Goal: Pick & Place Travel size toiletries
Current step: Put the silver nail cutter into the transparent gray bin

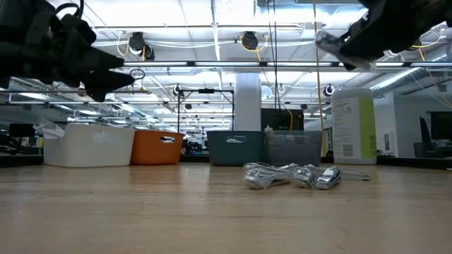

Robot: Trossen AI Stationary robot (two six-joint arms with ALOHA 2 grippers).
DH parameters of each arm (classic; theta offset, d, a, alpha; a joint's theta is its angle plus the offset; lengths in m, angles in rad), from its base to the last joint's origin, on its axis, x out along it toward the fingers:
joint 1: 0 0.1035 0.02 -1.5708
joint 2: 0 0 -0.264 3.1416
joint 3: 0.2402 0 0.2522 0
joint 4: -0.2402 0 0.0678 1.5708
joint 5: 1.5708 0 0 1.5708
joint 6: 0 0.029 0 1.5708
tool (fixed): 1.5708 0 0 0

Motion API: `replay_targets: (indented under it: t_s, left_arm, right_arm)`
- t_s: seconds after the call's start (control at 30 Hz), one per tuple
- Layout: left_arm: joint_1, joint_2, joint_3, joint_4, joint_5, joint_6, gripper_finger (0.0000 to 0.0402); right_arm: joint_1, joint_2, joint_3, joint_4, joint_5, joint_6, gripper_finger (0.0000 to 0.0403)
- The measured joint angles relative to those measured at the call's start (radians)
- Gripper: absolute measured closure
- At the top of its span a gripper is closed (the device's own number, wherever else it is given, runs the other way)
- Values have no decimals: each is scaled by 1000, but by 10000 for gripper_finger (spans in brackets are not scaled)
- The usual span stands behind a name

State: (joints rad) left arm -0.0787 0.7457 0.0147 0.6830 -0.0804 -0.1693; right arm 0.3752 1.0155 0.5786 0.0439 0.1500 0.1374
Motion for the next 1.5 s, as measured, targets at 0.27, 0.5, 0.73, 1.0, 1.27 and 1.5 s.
replay_targets:
  t_s: [0.27, 0.5, 0.73, 1.0, 1.27, 1.5]
  left_arm:
    - [-6, 0, 0, 17, 0, 5, 146]
    - [3, -30, 0, -1, 67, 65, 146]
    - [67, -247, 0, -272, 84, 33, 146]
    - [80, -454, 0, -438, 79, 81, 146]
    - [80, -524, 0, -540, 53, 11, 146]
    - [80, -524, 0, -528, 52, 8, 147]
  right_arm:
    - [-9, -165, -150, 187, -25, -17, 381]
    - [-47, -287, -293, 370, -24, 1, 381]
    - [-55, -354, -340, 370, -25, 36, 382]
    - [-65, -367, -341, 372, -22, 8, 381]
    - [-164, -360, -341, 422, -21, 7, 381]
    - [-343, -318, -341, 480, -21, 0, 381]
